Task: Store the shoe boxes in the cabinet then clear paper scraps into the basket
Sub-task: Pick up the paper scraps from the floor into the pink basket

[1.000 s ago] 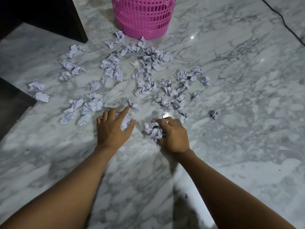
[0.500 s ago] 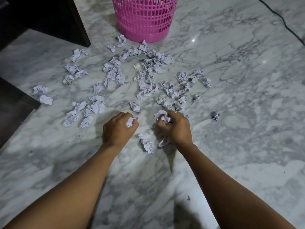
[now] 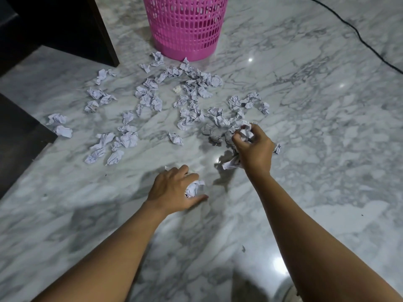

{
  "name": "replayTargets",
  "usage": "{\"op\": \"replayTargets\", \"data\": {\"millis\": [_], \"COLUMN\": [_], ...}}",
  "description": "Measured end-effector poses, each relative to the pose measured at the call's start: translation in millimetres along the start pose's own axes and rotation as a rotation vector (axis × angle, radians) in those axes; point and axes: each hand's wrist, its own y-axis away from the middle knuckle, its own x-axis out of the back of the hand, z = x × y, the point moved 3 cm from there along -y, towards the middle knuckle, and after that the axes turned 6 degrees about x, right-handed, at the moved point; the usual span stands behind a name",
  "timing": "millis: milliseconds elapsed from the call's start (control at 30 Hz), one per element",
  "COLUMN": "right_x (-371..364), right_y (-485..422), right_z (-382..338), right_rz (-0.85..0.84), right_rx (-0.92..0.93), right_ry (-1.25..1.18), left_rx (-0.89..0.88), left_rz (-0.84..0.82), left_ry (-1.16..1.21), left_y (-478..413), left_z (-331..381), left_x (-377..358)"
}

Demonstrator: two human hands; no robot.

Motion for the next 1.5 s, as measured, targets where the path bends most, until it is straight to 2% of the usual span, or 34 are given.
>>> {"op": "replayTargets", "data": {"millis": [133,300,400,500,600,767,933,1133,1333,1500], "right_x": [7.4,-1.4,-8.5,-20.3,-35.0,-48.9,-67.2,-83.6,-83.9,-68.8], "right_y": [-5.8,-7.0,-12.8,-18.5,-19.0,-20.4,-18.6,-12.8,-20.2,-28.7], "right_z": [12.7,18.0,23.1,30.3,36.8,29.8,20.9,14.4,6.2,-9.6], "right_rz": [0.019,-0.056,-0.076,-0.124,-0.224,-0.305,-0.376,-0.425,-0.434,-0.369], "right_rx": [-0.033,0.025,0.023,-0.001,0.051,0.184,0.247,0.244,0.143,0.05], "right_ry": [0.083,0.182,0.235,0.273,0.326,0.548,0.736,0.599,0.463,0.287], "left_rx": [0.024,0.305,0.375,0.44,0.466,0.322,0.339,0.44,0.488,0.46], "left_rz": [0.062,0.215,0.293,0.224,0.1,0.058,-0.008,-0.181,-0.215,-0.26], "left_ry": [0.016,0.117,0.159,0.192,0.167,0.125,0.11,0.153,0.318,0.394], "left_y": [-2.4,-26.4,-51.3,-73.8,-87.1,-91.1,-95.1,-103.2,-92.3,-77.7], "left_z": [-1.3,-18.7,-31.1,-40.9,-50.7,-51.9,-50.2,-49.6,-55.5,-53.2], "left_x": [-2.9,12.9,24.3,20.4,4.1,-6.4,-6.9,-3.6,9.4,29.6]}}
